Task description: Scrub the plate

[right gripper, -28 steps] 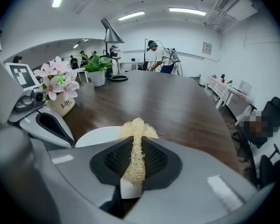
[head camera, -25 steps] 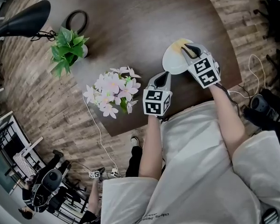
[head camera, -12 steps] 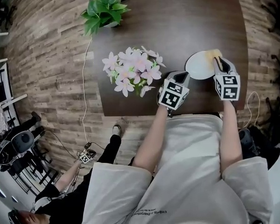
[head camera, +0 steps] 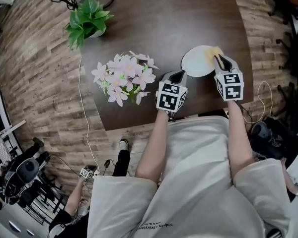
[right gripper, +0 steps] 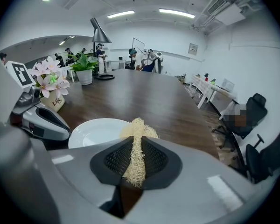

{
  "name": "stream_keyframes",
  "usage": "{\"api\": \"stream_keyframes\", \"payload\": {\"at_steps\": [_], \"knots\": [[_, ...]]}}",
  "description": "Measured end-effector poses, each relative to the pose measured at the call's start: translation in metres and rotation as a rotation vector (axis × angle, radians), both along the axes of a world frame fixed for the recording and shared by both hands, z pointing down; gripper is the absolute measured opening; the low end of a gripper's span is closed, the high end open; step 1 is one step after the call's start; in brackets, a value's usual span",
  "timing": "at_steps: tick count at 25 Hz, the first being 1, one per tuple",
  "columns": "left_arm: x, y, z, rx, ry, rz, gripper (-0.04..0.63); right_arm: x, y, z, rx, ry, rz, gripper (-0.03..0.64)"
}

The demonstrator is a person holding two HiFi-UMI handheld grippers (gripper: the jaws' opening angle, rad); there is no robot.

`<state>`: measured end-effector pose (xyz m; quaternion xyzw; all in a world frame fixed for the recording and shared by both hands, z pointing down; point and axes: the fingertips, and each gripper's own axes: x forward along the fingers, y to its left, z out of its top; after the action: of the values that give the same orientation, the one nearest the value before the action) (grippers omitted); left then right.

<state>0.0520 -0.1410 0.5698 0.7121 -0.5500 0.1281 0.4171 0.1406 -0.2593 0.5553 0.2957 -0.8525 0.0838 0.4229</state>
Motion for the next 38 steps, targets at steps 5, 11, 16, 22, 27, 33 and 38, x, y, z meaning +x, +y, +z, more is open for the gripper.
{"api": "stream_keyframes", "payload": {"at_steps": [5,11,16,22,27,33,38], "knots": [[0.001,0.001,0.0,-0.003,0.01,0.012,0.0,0.002,0.012,0.001,-0.006,0.0,0.017,0.071],[-0.001,-0.001,0.0,-0.009,0.012,0.002,0.0,0.001,0.019,0.001,-0.018,-0.023,0.063,0.071],[0.0,0.0,-0.001,-0.008,0.021,0.016,0.0,-0.001,0.028,0.001,-0.031,-0.047,0.109,0.072],[0.001,0.001,-0.001,-0.009,0.035,0.022,0.0,-0.012,0.043,0.005,-0.064,-0.06,0.09,0.072],[-0.003,0.001,0.004,-0.001,0.016,0.036,0.0,-0.033,0.058,0.012,-0.095,-0.07,0.027,0.072],[0.006,-0.002,0.0,0.021,0.029,0.037,0.0,-0.041,0.069,0.011,-0.113,-0.056,-0.019,0.072],[-0.002,-0.002,-0.003,0.042,0.049,0.005,0.0,-0.06,0.075,0.01,-0.129,-0.073,-0.048,0.072]]}}
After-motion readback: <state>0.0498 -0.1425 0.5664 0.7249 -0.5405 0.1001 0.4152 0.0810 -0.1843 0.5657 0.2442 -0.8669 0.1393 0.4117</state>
